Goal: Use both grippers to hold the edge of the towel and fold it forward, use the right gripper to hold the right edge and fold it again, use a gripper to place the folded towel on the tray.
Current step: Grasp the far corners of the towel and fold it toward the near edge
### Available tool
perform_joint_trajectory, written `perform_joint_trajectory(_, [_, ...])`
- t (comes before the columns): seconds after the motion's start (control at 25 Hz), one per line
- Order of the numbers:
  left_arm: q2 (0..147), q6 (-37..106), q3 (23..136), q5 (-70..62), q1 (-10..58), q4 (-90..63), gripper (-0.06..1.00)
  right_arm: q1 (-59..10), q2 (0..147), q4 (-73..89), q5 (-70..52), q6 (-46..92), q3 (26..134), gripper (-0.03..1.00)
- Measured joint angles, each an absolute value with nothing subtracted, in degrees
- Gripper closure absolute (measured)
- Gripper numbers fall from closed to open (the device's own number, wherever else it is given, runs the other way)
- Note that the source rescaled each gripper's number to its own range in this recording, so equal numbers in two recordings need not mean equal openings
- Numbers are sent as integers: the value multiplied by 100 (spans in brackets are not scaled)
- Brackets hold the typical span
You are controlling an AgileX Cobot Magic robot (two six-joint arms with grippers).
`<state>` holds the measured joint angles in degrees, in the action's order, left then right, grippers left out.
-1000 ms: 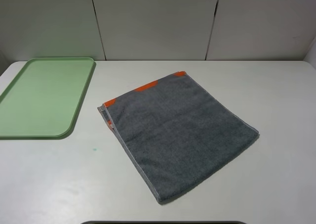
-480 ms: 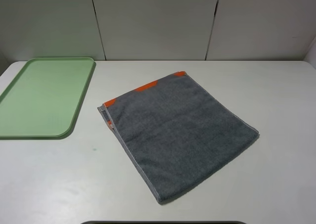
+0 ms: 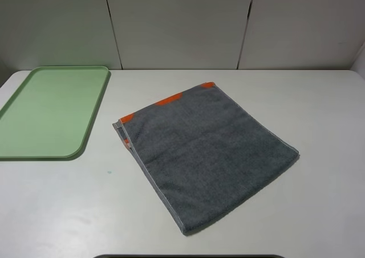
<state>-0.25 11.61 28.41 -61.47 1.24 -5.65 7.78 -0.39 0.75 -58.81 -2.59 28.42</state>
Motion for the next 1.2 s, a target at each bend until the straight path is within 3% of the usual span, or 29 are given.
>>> perform_joint_trajectory(1.2, [107,1166,2915,-6157,124,-885,-3,778,223,75,-5881,-259,3007,-3])
